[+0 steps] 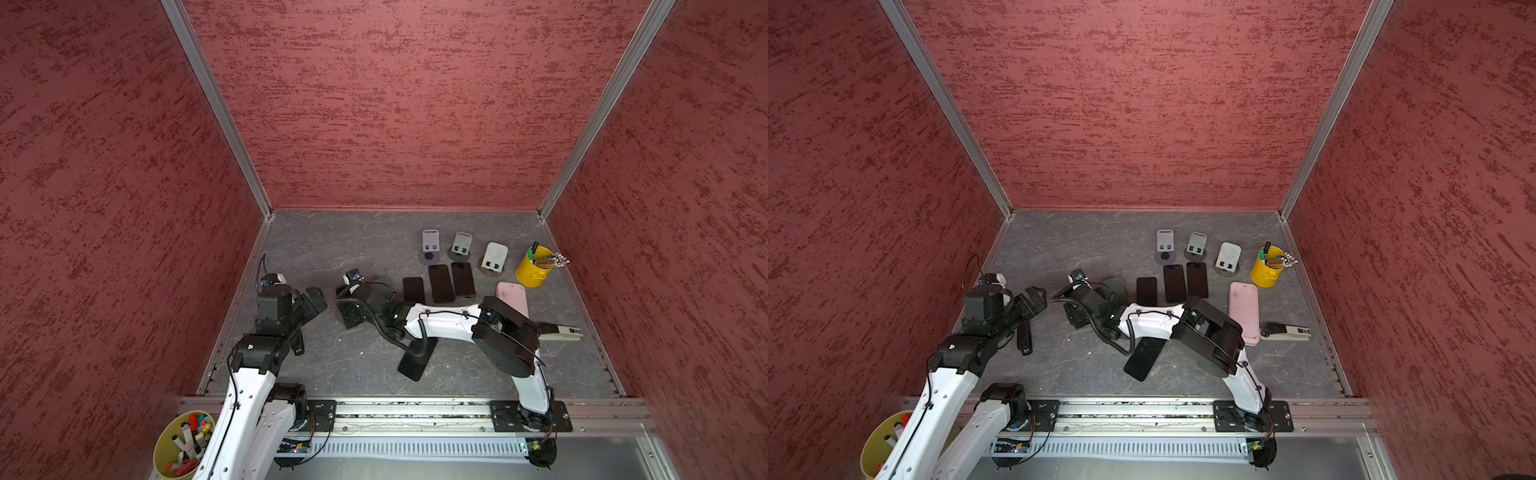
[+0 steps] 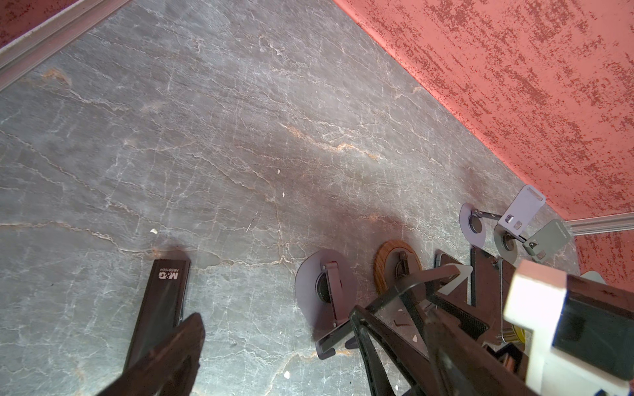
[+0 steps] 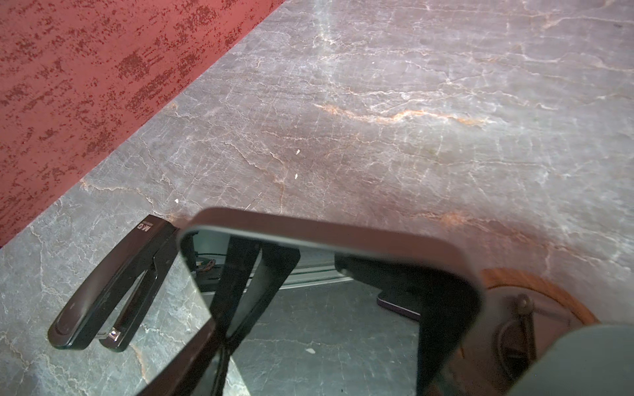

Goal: Remove the phone from the phone stand

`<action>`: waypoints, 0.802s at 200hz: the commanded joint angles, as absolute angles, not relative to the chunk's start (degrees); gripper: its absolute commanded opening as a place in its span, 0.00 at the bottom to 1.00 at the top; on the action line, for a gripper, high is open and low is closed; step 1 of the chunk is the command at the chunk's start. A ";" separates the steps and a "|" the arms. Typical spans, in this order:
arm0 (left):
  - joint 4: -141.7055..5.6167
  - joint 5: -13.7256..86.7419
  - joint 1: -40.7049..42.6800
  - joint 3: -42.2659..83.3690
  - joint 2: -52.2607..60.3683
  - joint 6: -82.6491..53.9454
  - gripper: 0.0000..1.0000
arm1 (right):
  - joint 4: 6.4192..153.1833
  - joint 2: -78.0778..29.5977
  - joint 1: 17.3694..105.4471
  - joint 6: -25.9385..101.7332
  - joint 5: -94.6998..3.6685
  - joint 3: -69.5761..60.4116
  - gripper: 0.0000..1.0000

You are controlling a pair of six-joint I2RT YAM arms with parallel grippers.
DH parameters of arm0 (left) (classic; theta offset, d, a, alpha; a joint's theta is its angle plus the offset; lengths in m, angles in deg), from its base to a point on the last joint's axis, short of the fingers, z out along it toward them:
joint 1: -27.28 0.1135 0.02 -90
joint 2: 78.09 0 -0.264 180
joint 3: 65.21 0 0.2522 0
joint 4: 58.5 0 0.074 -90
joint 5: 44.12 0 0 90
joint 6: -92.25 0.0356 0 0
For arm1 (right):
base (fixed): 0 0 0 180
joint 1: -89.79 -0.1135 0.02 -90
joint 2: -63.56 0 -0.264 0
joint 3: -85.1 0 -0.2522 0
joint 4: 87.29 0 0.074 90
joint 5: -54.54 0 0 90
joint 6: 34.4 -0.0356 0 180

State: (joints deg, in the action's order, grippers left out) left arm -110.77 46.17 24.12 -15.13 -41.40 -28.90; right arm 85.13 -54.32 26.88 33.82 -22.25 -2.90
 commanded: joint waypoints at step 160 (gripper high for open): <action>-108.50 43.80 24.52 -15.19 -39.75 -27.39 0.99 | 87.26 -41.56 26.59 35.77 -23.04 -8.36 0.55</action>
State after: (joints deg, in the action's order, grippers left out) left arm -110.74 45.47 24.12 -15.13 -39.78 -28.73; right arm 87.86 -45.67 26.85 37.14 -24.63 -7.99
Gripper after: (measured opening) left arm 0.996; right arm 0.733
